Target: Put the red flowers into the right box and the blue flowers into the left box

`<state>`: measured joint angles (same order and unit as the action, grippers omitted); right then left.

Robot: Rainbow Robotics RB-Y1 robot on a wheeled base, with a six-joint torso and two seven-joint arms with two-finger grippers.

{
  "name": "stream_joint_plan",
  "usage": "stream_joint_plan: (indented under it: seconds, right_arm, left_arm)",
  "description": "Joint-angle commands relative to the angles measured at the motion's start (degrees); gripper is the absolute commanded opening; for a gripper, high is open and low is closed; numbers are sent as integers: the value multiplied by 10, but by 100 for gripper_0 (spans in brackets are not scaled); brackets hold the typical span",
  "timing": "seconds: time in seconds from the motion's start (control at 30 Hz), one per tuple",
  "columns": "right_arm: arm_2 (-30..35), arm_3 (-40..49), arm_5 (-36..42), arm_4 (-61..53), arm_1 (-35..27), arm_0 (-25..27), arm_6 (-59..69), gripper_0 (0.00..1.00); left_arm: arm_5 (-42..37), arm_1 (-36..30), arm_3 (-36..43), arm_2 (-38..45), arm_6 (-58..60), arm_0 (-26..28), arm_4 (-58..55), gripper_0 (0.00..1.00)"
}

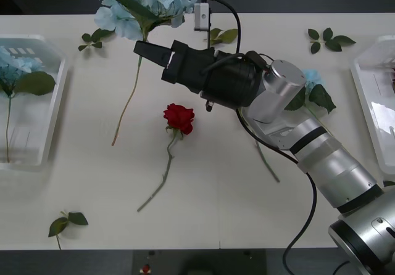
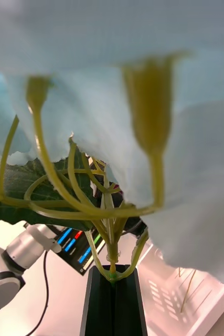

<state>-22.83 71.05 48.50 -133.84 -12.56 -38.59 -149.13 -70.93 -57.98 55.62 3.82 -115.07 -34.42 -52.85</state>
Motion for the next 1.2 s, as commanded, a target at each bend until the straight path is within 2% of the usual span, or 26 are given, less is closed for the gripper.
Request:
stream_joint_plan:
  seconds: [0.03,0.27,0.53,0.97,1.2]
  right_arm:
    - [7,24,-2,-5,13,-17,-20,0]
    - [7,24,-9,-2,17,-16,-21,0]
    - [7,24,-14,2,21,-15,-22,0]
    - [9,24,-17,2,25,-8,-30,0]
    - [11,25,-17,2,28,-3,-35,0]
  left_arm:
    - [-53,-10,51,58,-15,-3,-35,100]
    - [-115,-10,78,98,-90,-4,-133,100]
    - [-189,-9,79,88,-167,-6,-339,100]
    - [-224,1,79,-60,-245,-10,-620,100]
    - [-249,44,86,-91,-256,-14,-659,100]
